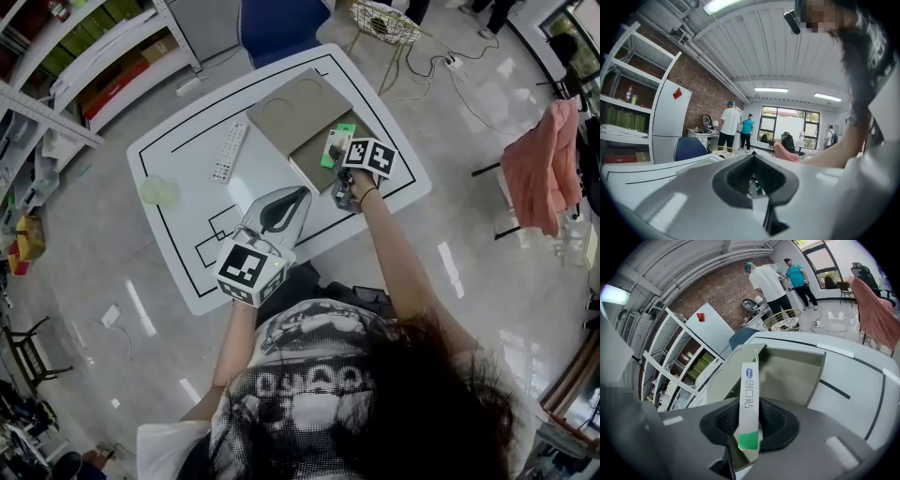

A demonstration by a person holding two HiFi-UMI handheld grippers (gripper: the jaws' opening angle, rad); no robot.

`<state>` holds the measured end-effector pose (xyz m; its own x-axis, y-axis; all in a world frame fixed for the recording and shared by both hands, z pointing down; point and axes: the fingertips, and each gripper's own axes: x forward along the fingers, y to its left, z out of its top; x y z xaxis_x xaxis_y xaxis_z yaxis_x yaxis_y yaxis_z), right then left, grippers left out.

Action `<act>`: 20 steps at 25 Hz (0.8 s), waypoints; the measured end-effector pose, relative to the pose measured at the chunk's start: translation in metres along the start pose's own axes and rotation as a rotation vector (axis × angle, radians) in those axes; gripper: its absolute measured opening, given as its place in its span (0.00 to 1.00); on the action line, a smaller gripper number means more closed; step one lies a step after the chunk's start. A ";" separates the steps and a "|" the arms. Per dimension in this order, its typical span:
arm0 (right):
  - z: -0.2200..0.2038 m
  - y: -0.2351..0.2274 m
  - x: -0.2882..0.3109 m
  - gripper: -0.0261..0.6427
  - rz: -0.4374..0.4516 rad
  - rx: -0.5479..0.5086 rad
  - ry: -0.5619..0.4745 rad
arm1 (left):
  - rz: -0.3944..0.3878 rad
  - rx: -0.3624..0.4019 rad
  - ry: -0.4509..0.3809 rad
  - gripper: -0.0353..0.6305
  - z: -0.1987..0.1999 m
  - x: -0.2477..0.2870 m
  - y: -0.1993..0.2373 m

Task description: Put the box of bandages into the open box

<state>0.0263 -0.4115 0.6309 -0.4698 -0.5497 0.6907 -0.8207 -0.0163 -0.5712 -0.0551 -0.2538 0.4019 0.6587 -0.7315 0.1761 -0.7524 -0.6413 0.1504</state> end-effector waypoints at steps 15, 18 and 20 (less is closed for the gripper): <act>0.004 0.002 0.010 0.36 -0.052 -0.059 0.082 | 0.022 -0.025 -0.012 0.05 -0.001 -0.003 0.017; 0.001 -0.001 0.005 0.39 -0.057 -0.076 0.088 | 0.026 -0.029 -0.008 0.05 -0.002 -0.004 0.019; -0.001 -0.002 0.002 0.40 -0.065 -0.095 0.087 | 0.025 -0.031 -0.006 0.05 -0.004 -0.004 0.020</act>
<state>0.0272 -0.4114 0.6339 -0.4378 -0.4753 0.7631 -0.8754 0.0321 -0.4823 -0.0726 -0.2628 0.4078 0.6398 -0.7484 0.1747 -0.7682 -0.6155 0.1763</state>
